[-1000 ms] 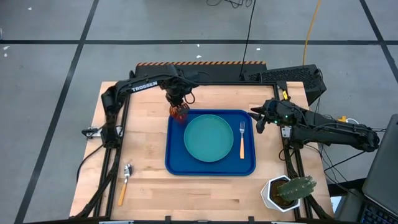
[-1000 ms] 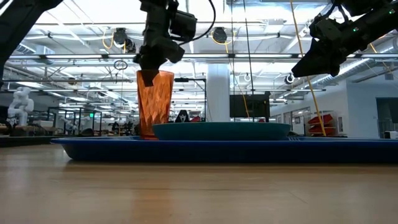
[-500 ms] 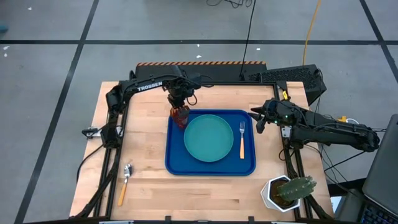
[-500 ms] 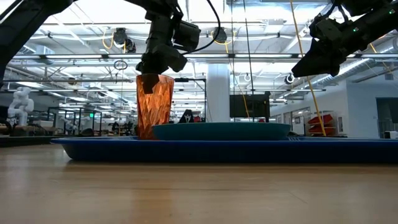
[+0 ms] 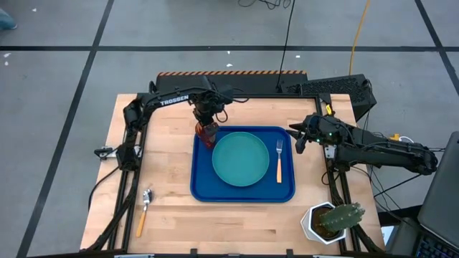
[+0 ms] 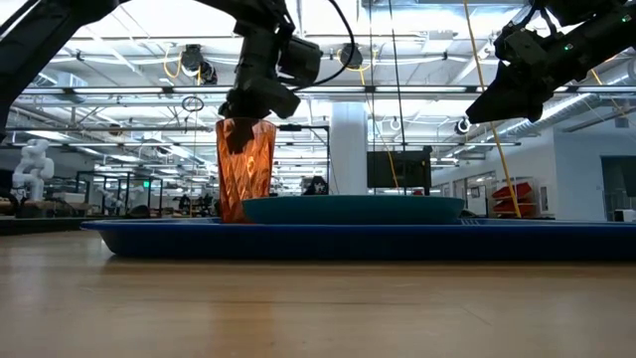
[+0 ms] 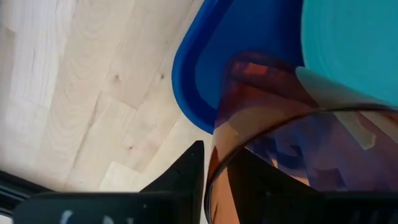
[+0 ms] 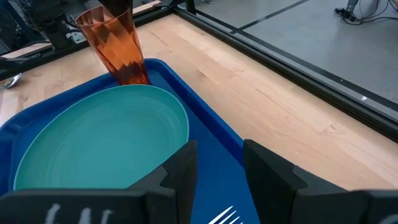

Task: Pick and place plate/cup/fork/spoon on tray
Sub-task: Put the brown cup on the blue tray to the top left of the green plate, then adjust the green plate on the blue tray

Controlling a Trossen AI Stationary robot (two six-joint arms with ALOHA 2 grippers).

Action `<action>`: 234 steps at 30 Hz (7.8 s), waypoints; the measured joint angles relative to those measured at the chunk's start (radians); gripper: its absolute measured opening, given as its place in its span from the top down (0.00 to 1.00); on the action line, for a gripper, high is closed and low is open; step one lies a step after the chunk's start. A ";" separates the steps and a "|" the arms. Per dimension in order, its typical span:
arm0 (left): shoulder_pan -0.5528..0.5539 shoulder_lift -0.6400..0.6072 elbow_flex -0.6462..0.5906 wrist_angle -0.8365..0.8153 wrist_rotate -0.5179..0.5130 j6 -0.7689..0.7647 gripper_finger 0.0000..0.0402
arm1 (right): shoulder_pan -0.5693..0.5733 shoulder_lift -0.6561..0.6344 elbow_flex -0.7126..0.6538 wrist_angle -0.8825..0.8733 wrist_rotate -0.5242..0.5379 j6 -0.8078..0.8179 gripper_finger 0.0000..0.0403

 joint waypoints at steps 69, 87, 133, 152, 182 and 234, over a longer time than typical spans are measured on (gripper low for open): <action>-0.131 -0.550 0.184 -0.021 -0.053 -0.117 0.56 | 0.000 0.000 -0.049 0.017 -0.001 0.015 0.70; -0.478 -0.659 -0.589 0.073 -0.098 -0.246 0.56 | 0.116 0.145 -0.019 0.326 -0.307 -0.104 0.70; -0.711 -0.874 -1.207 0.559 -0.105 -0.544 0.56 | 0.433 1.338 0.869 -0.391 -0.239 -0.223 0.70; -0.764 -0.874 -1.207 0.559 -0.107 -0.585 0.56 | 0.468 1.336 0.869 -0.335 -0.159 -0.189 0.70; -0.767 -0.874 -1.207 0.560 -0.112 -0.592 0.56 | 0.475 1.335 0.868 -0.253 -0.181 -0.157 0.70; -0.788 -0.874 -1.207 0.560 -0.119 -0.591 0.56 | 0.478 1.311 0.834 -0.205 -0.229 -0.072 0.70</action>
